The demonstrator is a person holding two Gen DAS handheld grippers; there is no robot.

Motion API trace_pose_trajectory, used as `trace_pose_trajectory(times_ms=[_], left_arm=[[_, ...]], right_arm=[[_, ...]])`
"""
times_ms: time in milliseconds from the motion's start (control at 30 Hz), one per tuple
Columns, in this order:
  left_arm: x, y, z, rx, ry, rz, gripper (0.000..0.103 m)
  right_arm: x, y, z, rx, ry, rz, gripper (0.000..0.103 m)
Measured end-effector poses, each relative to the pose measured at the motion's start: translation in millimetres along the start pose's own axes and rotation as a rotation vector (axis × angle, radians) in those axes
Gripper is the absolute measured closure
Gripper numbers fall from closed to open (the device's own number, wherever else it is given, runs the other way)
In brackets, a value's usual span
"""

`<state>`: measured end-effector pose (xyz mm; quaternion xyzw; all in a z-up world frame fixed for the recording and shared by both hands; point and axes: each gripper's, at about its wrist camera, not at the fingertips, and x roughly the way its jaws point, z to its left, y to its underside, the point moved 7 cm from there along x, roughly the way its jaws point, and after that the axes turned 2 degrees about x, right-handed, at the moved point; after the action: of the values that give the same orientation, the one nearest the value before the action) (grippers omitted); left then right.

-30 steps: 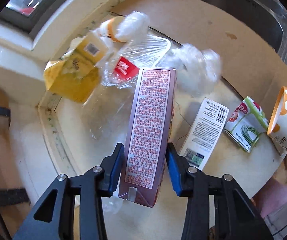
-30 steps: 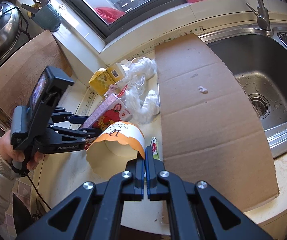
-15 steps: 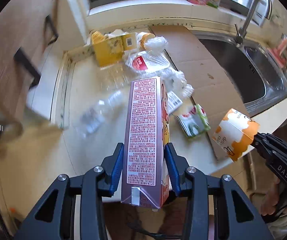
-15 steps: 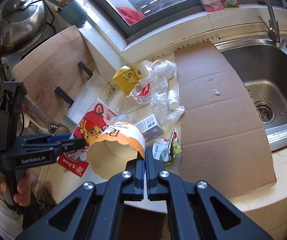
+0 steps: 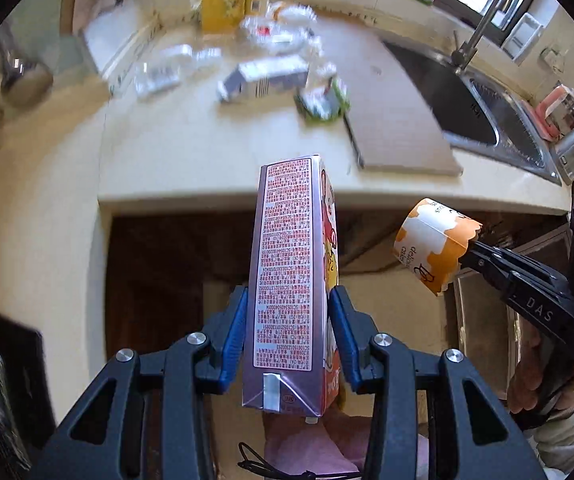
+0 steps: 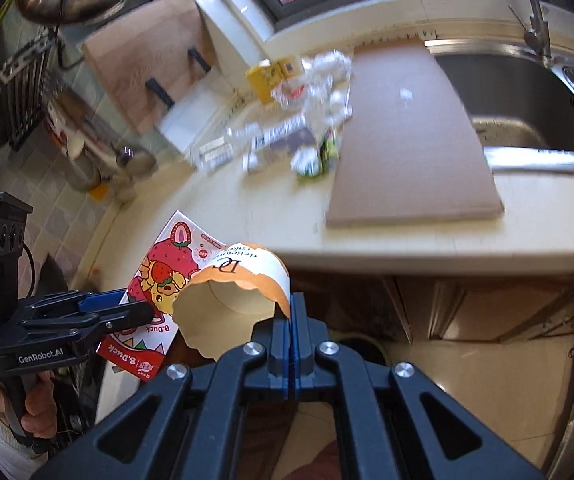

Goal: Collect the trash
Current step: 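Lower carton and paper cup over the floor bin and open both tools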

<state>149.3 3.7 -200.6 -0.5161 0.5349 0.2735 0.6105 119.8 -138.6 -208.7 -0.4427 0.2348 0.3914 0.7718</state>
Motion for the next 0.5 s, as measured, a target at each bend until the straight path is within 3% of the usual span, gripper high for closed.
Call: trace_pose_trajectory(times_ms=[233, 500], left_arm=[[96, 80, 12, -0.123, 0.008, 0.144, 0.064], [227, 143, 46, -0.241, 0.008, 0.28, 0.064]], right_arm=[[79, 84, -41, 0.054, 0.054, 0.208, 0.102], [185, 141, -90, 0.136, 0.117, 0.339, 0.102]])
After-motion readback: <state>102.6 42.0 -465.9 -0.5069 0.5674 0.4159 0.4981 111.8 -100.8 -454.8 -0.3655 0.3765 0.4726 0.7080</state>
